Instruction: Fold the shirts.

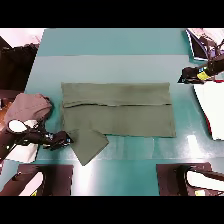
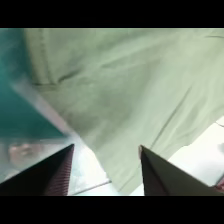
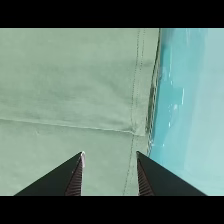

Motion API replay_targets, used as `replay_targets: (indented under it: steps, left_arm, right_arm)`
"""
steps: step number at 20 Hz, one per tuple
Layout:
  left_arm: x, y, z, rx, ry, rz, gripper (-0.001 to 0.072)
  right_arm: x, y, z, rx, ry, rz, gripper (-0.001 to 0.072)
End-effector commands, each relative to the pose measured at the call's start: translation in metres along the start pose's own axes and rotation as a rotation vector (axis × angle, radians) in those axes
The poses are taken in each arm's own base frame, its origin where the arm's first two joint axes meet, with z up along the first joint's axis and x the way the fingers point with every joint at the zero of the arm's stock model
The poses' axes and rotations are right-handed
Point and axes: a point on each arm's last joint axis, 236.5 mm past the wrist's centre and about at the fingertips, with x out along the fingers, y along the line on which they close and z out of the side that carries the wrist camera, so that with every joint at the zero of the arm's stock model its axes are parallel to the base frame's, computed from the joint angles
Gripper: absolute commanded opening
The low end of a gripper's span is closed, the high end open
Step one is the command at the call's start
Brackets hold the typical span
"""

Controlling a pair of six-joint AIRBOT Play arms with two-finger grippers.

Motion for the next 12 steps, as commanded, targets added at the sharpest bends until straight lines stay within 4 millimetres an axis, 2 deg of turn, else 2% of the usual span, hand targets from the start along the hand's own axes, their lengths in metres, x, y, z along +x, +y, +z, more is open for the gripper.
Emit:
replay_targets:
  steps: [1,6,7,8,10,11,12]
  left_arm:
    - [0.004,0.000,0.010,-0.026,-0.056,-0.015,0.0481]
    - [0.003,-0.006,0.022,-0.041,-0.109,-0.041,0.0478]
    - [0.003,-0.006,0.023,-0.041,-0.113,-0.042,0.0349]
    - [0.003,-0.006,0.024,-0.028,-0.117,-0.042,0.0164]
    - [0.002,-0.011,0.026,-0.036,-0.123,-0.062,0.0146]
    - [0.002,-0.014,0.025,-0.025,-0.119,-0.074,0.0029]
    - [0.002,-0.016,0.024,-0.014,-0.115,-0.082,0.0026]
  right_arm:
    - [0.000,0.002,0.000,-0.004,0.000,0.002,0.0388]
    - [0.000,0.002,-0.002,-0.004,0.008,0.002,0.0388]
    - [0.000,0.002,-0.002,-0.004,0.008,0.002,0.0388]
    - [0.000,0.002,-0.002,-0.004,0.009,0.002,0.0388]
    - [0.000,0.002,-0.004,-0.004,0.018,0.002,0.0388]
    - [0.000,0.002,-0.007,-0.007,0.031,0.002,0.0388]
    - [0.000,0.002,-0.012,-0.014,0.052,0.003,0.0387]
